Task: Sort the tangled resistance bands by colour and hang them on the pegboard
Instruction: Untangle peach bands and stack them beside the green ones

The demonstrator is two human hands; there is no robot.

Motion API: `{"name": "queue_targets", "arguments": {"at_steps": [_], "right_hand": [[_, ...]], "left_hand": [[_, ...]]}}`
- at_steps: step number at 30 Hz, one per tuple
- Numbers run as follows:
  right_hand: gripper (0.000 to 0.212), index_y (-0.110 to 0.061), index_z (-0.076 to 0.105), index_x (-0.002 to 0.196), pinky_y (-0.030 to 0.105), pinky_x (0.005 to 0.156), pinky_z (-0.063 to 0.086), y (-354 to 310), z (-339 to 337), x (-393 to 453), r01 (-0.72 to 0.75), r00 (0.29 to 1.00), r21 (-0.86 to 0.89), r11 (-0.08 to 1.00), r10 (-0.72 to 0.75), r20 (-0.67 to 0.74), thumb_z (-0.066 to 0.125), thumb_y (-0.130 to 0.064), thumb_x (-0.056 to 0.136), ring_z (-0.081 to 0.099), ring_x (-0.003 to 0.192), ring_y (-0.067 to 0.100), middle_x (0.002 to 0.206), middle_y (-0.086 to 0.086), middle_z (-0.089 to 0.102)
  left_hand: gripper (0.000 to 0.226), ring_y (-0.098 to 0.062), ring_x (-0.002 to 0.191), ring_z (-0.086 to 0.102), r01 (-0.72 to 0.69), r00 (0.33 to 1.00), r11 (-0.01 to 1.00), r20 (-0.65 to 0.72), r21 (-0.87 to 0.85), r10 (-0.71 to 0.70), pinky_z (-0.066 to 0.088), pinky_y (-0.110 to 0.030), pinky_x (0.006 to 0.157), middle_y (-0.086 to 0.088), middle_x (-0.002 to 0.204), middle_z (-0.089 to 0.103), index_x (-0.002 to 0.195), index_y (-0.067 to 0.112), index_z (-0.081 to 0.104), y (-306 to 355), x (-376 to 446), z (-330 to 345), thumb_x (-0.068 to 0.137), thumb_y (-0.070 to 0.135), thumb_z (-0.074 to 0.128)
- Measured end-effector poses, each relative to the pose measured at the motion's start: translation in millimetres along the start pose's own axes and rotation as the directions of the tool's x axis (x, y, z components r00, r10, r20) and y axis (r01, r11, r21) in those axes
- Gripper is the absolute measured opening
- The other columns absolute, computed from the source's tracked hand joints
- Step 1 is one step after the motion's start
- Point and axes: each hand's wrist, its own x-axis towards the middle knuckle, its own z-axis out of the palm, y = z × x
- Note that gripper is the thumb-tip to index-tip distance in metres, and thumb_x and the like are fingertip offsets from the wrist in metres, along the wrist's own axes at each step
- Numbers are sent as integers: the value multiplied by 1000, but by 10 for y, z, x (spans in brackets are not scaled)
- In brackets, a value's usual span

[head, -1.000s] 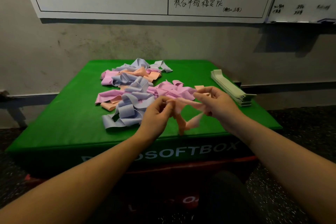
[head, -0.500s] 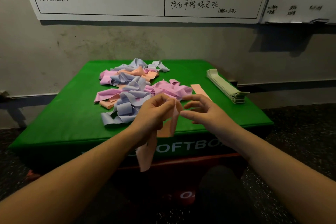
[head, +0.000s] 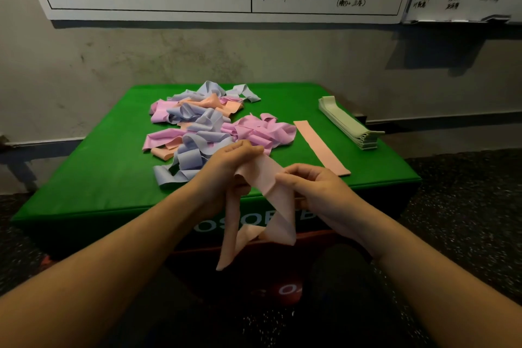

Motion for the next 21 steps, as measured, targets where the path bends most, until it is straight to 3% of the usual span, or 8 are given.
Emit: {"name": "queue_targets", "arguments": {"at_steps": [5, 8, 11, 14, 16, 19, 21], "right_hand": [[12, -20, 67, 79, 25, 64, 51, 28, -78, -59, 14, 999, 91, 996, -11, -36, 71, -30, 74, 62, 75, 12, 80, -3, 67], [11, -15, 70, 88, 31, 71, 55, -36, -114, -92, 51, 998, 258, 965, -55, 9, 64, -14, 79, 67, 85, 15, 89, 2, 71], [15, -20, 77, 81, 37, 82, 56, -93, -127, -81, 97, 995, 233, 968, -99, -4, 66, -11, 76, 68, 91, 17, 92, 4, 73], [12, -13, 73, 86, 41, 87, 55, -126, -111, -36, 121, 992, 211, 970, -113, -52, 69, -10, 75, 69, 93, 20, 95, 8, 74], [14, -11, 69, 88, 37, 82, 58, -157, -99, -7, 136, 989, 228, 964, -118, -92, 69, -10, 75, 70, 91, 21, 94, 8, 74], [10, -13, 65, 89, 35, 72, 59, -211, -85, 40, 159, 977, 220, 962, -121, -177, 69, -12, 80, 71, 81, 21, 90, 8, 73], [6, -14, 64, 89, 36, 68, 59, -241, -83, 71, 169, 962, 152, 974, -129, -243, 67, -11, 87, 70, 78, 22, 90, 9, 73]], "left_hand": [[16, -9, 52, 41, 58, 995, 998, 84, -6, -57, 23, -20, 43, 1, 65, 50, 77, 22, 57, -71, 7, -58, 88, 32, 62], [17, -7, 46, 41, 74, 992, 997, 100, 29, -77, 23, -17, 37, 3, 61, 51, 81, 22, 57, -124, 9, -70, 83, 36, 67], [20, -7, 47, 39, 67, 993, 996, 93, 54, -72, 23, -17, 39, 5, 59, 48, 83, 24, 55, -192, 20, -58, 77, 36, 70], [14, -8, 56, 37, -4, 997, 994, 83, 112, -6, 26, -24, 51, 4, 64, 46, 89, 22, 59, -249, 23, -38, 81, 28, 69], [5, -16, 67, 48, -72, 994, 987, 96, 143, 59, 35, -30, 62, 2, 75, 58, 91, 23, 65, -278, -8, -6, 88, 27, 67], [39, -17, 107, 64, -44, 998, 978, 46, 202, 36, 51, -45, 88, 9, 111, 71, 110, 31, 71, -275, -12, 63, 101, 52, 39], [50, -10, 113, 63, -5, 998, 981, 70, 192, -9, 48, -46, 99, 15, 114, 71, 109, 38, 72, -237, -26, 139, 100, 61, 29]]}}
